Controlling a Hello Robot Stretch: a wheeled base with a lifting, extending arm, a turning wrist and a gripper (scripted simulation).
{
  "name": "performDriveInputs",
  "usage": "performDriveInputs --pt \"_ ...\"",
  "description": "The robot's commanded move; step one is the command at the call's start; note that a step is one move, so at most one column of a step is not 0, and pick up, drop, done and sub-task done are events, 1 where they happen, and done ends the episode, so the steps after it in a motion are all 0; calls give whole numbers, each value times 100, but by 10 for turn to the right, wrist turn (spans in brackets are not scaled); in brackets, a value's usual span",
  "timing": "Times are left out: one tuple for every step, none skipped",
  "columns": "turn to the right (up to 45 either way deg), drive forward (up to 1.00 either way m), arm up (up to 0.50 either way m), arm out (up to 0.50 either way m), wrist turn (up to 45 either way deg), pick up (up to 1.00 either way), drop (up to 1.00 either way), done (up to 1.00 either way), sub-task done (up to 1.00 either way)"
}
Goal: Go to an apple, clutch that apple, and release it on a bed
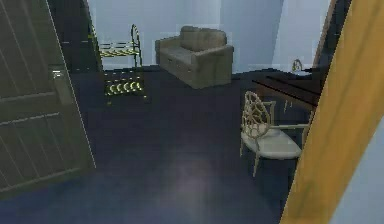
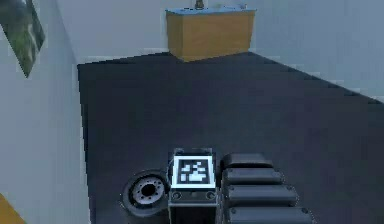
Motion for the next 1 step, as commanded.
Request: performDriveInputs --pt "0 10 0 0 0 0 0 0 0"
